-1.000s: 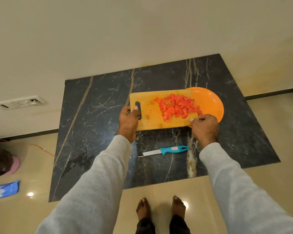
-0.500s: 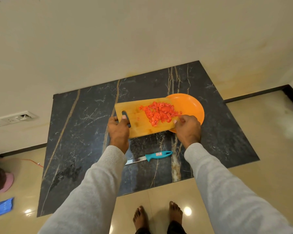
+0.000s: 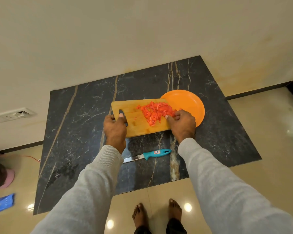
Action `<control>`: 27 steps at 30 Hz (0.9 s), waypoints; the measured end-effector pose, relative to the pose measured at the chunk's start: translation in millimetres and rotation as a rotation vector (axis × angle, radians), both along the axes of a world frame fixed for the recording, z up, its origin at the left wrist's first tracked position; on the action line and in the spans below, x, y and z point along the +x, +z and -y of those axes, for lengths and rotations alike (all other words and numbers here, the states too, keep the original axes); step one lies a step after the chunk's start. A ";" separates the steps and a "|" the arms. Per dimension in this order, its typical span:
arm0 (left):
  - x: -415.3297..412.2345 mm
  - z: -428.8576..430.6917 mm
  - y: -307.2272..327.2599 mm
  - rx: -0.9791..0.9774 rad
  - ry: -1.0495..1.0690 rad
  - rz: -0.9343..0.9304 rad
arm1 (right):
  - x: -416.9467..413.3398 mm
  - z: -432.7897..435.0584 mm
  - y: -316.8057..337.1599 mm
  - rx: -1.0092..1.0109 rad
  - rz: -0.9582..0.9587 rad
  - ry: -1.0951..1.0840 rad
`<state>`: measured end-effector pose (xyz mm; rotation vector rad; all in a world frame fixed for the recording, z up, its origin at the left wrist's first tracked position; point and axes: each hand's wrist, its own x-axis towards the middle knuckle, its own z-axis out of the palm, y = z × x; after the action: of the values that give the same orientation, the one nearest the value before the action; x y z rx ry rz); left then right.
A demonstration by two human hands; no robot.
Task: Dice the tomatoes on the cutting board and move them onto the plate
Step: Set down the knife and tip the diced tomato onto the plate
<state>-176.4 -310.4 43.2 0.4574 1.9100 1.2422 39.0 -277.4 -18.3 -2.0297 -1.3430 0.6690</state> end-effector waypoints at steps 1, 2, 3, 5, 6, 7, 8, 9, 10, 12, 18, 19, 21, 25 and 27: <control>-0.3 0.4 0.0 -0.005 -0.002 0.003 | 1.6 -2.3 -1.9 -0.013 -0.003 -0.015; -0.5 0.8 -0.1 -0.007 -0.003 0.006 | 3.2 -4.5 -3.7 -0.026 -0.002 -0.029; -0.8 1.1 -0.1 -0.007 -0.004 0.009 | 5.0 -7.0 -5.8 -0.034 0.001 -0.041; -0.6 1.5 1.1 -0.006 -0.007 0.009 | 8.6 -10.5 -7.8 -0.048 0.008 -0.061; -0.3 1.5 1.5 -0.006 -0.008 0.010 | 9.8 -12.2 -8.1 -0.060 0.019 -0.077; -0.2 1.4 1.6 -0.005 -0.006 0.014 | 10.8 -12.9 -6.3 -0.069 0.033 -0.093; 0.4 1.3 1.9 -0.003 -0.003 0.018 | 11.4 -13.0 -4.4 -0.069 0.049 -0.110; 1.0 1.0 2.3 -0.006 0.000 0.018 | 11.1 -12.3 -1.6 -0.038 0.058 -0.121; 2.3 0.3 2.9 -0.008 0.001 0.016 | 9.5 -10.5 2.1 0.024 0.054 -0.114; 5.7 -1.6 3.7 -0.008 0.005 0.016 | 2.5 -2.3 12.0 0.182 0.010 -0.033; 17.4 -7.9 5.5 -0.004 0.006 -0.001 | -21.2 17.5 26.8 0.270 0.026 0.304; 18.9 -8.8 6.0 -0.002 0.009 0.005 | -22.7 17.9 26.4 0.268 0.041 0.323; 21.7 -10.4 6.6 -0.002 0.008 0.009 | -23.5 17.4 23.7 0.253 0.065 0.324; 24.1 -10.9 6.2 -0.012 -0.001 -0.001 | -14.8 11.0 18.3 0.180 0.049 0.208; 25.3 -10.3 5.1 -0.017 -0.006 0.004 | -7.9 6.6 14.5 0.162 0.032 0.168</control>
<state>-151.1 -300.1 48.3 0.4513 1.9130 1.2208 31.1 -284.1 -3.8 -1.8207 -1.5473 0.5821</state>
